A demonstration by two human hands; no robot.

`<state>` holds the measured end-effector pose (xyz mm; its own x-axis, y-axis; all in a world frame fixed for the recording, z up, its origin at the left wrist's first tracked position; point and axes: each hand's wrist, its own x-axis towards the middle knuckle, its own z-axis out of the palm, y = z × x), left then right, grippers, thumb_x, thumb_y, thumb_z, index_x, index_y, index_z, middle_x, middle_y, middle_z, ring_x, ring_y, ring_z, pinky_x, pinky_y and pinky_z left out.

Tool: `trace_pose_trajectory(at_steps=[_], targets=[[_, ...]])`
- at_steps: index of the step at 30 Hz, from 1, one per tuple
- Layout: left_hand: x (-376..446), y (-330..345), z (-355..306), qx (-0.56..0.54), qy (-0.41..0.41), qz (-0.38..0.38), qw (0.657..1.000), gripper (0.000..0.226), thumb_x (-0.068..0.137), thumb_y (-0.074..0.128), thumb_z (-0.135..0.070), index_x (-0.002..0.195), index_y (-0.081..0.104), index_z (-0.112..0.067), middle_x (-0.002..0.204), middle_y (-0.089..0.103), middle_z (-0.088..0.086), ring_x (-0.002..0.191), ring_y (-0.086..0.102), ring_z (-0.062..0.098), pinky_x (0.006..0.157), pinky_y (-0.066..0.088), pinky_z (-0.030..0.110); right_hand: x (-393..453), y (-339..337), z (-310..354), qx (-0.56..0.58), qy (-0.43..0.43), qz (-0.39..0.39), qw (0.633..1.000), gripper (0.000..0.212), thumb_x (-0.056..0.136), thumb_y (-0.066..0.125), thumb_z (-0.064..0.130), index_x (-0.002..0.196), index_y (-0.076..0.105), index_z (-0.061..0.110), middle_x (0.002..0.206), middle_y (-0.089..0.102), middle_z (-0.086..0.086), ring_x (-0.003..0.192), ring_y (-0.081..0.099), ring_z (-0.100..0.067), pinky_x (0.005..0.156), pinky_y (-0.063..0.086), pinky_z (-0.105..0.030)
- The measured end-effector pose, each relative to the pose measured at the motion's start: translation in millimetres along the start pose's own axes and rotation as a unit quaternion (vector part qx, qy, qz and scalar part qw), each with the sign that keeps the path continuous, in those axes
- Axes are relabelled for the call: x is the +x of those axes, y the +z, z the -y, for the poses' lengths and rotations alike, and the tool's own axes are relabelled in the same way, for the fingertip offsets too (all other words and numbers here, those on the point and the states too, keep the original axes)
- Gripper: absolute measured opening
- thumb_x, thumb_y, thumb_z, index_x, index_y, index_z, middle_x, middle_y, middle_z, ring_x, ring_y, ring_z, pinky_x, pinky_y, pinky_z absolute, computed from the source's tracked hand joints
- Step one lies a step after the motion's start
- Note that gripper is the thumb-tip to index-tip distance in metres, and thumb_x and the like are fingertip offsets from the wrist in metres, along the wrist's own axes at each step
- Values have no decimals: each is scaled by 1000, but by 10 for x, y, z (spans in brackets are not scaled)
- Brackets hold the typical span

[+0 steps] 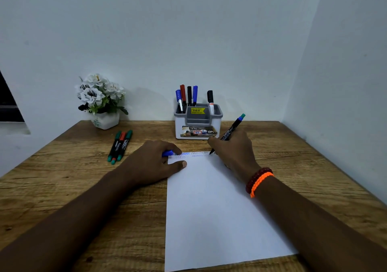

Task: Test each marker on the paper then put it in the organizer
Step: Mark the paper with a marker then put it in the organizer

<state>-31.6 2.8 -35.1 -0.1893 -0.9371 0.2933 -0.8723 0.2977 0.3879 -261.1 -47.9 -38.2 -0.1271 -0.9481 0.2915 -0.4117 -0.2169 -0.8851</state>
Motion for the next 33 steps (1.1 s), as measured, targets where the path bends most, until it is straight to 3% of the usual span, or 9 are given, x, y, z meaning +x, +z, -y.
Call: trace_pose_trajectory(at_steps=[4, 8, 11, 15, 17, 22, 25, 33], targets=[[-3, -1, 4, 3, -4, 9, 1000, 47, 86, 67, -61, 124, 69, -35, 88, 58, -26, 79, 56, -5, 63, 36, 9, 23, -6, -6, 68, 57, -4, 996, 42, 83, 78, 38, 82, 69, -3, 63, 67, -6, 46, 55, -17, 47, 42, -28], [-7, -17, 6, -10, -4, 3, 1000, 42, 94, 62, -53, 128, 67, -30, 122, 69, -10, 100, 60, 2, 82, 51, 22, 35, -66, 43, 145, 110, -4, 983, 34, 84, 75, 35, 80, 68, 3, 55, 59, -7, 40, 47, -18, 41, 38, -26], [-17, -27, -31, -19, 8, -30, 999, 26, 104, 51, -37, 121, 67, -24, 110, 68, -8, 93, 57, 2, 75, 43, 21, 27, -75, 66, 151, 114, -2, 982, 31, 87, 73, 31, 78, 67, 2, 56, 60, -8, 42, 49, -20, 42, 40, -28], [-21, -15, -49, -19, 9, -42, 999, 26, 103, 46, -44, 106, 66, -28, 97, 53, -7, 89, 48, 4, 69, 34, 21, 11, -67, 91, 151, 102, 0, 983, 41, 87, 73, 30, 86, 71, -11, 57, 63, -10, 44, 52, -19, 41, 40, -27], [-21, -30, -58, -38, 16, -62, 997, 26, 102, 49, -45, 108, 69, -29, 99, 55, -5, 92, 49, 7, 71, 37, 23, -3, -73, 126, 153, 96, 8, 984, 35, 89, 71, 25, 81, 71, -9, 57, 63, -11, 46, 52, -21, 41, 39, -27], [-39, -58, -139, -171, 29, -132, 976, 15, 94, 67, -41, 97, 77, -31, 84, 73, -8, 78, 62, 10, 64, 45, 23, -65, -113, 253, 206, 91, 51, 973, 23, 93, 60, 14, 79, 71, -1, 56, 65, -9, 46, 50, -20, 41, 36, -24], [-49, -54, -156, -241, 2, -122, 963, 20, 88, 75, -37, 106, 79, -32, 91, 77, -11, 82, 68, 13, 71, 52, 23, -98, -132, 303, 245, 91, 81, 962, 22, 95, 58, 11, 80, 70, -1, 62, 66, -15, 47, 51, -22, 43, 38, -26], [-66, -63, -197, -315, -12, -106, 943, 25, 84, 80, -21, 109, 78, -21, 90, 79, -3, 78, 73, 19, 68, 59, 22, -147, -186, 371, 356, 114, 133, 918, 26, 97, 55, 8, 72, 63, 9, 62, 66, -13, 46, 53, -21, 39, 39, -24]])
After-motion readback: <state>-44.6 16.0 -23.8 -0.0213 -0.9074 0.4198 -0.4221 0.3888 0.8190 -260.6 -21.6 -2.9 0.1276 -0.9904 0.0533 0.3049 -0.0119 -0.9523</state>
